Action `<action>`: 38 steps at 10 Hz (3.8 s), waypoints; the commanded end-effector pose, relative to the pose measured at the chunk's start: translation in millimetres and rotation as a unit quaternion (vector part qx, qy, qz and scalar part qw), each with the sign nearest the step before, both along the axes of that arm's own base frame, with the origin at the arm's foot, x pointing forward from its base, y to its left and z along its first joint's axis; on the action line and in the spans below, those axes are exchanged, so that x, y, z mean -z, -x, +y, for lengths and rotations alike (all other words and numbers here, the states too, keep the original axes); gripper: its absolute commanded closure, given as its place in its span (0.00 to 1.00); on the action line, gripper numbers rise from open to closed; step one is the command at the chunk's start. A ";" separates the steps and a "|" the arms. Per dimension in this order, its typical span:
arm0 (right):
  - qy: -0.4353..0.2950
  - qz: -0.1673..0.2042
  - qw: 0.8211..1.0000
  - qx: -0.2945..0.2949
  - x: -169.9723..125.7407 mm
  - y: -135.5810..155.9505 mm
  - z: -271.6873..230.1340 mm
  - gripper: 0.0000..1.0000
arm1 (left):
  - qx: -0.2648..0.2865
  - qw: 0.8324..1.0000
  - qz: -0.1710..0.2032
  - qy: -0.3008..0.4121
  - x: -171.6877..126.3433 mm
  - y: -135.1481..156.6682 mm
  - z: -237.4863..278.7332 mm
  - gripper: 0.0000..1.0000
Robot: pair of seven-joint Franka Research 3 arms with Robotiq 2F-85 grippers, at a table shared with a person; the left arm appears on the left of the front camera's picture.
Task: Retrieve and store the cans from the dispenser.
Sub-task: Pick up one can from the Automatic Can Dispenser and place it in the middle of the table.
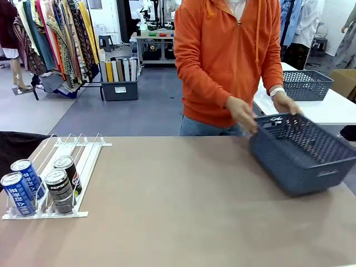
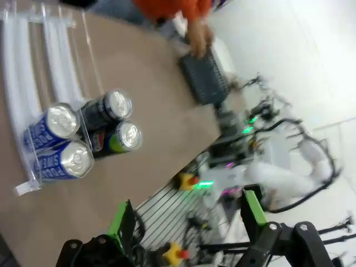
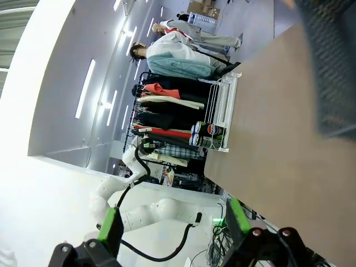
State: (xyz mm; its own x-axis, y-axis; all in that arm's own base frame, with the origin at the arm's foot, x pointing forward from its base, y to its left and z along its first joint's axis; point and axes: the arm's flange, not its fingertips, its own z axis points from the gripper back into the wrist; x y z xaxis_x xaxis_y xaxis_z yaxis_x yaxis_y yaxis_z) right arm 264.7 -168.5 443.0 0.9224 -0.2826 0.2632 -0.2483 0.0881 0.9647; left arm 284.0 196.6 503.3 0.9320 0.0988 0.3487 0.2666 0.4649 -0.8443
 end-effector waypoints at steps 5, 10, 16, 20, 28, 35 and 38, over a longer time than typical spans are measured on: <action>-0.005 -0.003 1.000 0.001 -5.1 -1.0 -0.6 0.00 | -0.057 0.867 0.119 -0.480 -6.3 -43.7 -124.2 0.00; -0.005 -0.003 1.000 0.001 -5.1 -1.0 -0.6 0.00 | -0.054 0.873 0.077 -0.478 -8.3 -53.3 -139.3 0.00; -0.005 -0.003 1.000 0.001 -5.1 -1.0 -0.6 0.00 | -0.097 0.864 0.168 -0.465 59.5 -70.7 -147.6 0.00; -0.005 -0.003 1.000 0.001 -5.1 -1.0 -0.6 0.00 | -0.101 0.853 0.211 -0.466 92.1 -89.0 -154.2 0.00; -0.005 -0.003 1.000 0.001 -5.1 -1.0 -0.6 0.00 | -0.109 0.850 0.204 -0.473 99.7 -91.2 -156.6 1.00; -0.005 -0.003 1.000 0.001 -5.1 -1.0 -0.6 0.00 | -0.120 0.850 0.152 -0.489 56.1 -74.7 -160.0 1.00; -0.005 -0.003 1.000 0.001 -5.1 -1.0 -0.6 0.00 | -0.092 0.861 0.107 -0.489 -28.5 -46.2 -171.1 1.00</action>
